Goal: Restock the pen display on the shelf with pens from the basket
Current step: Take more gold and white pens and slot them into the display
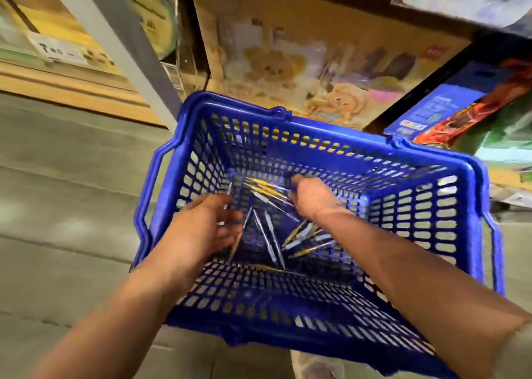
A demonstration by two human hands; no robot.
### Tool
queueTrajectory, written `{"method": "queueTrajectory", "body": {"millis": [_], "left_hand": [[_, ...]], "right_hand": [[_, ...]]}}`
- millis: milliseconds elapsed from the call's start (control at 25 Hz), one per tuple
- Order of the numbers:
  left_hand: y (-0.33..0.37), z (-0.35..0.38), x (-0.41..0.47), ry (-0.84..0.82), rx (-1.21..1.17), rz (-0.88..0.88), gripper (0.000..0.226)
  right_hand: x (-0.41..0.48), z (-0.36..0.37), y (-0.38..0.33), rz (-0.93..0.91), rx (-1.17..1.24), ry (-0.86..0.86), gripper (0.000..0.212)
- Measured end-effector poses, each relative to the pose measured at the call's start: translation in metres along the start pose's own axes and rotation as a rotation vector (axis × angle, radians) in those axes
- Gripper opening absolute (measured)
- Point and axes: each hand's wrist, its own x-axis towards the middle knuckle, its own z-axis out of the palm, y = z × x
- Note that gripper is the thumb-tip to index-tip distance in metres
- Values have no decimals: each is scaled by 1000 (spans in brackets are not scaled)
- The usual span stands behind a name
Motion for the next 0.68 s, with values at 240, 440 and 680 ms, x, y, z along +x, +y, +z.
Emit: {"method": "queueTrajectory", "body": {"millis": [240, 440, 680], "left_hand": [[16, 13, 64, -40, 232, 120, 22], [8, 18, 98, -74, 723, 395, 14], [-4, 40, 107, -292, 1251, 567, 41]], "right_hand": [[18, 25, 14, -144, -328, 142, 25], [6, 8, 20, -235, 19, 179, 13], [-9, -44, 10, -391, 767, 9, 6]]}}
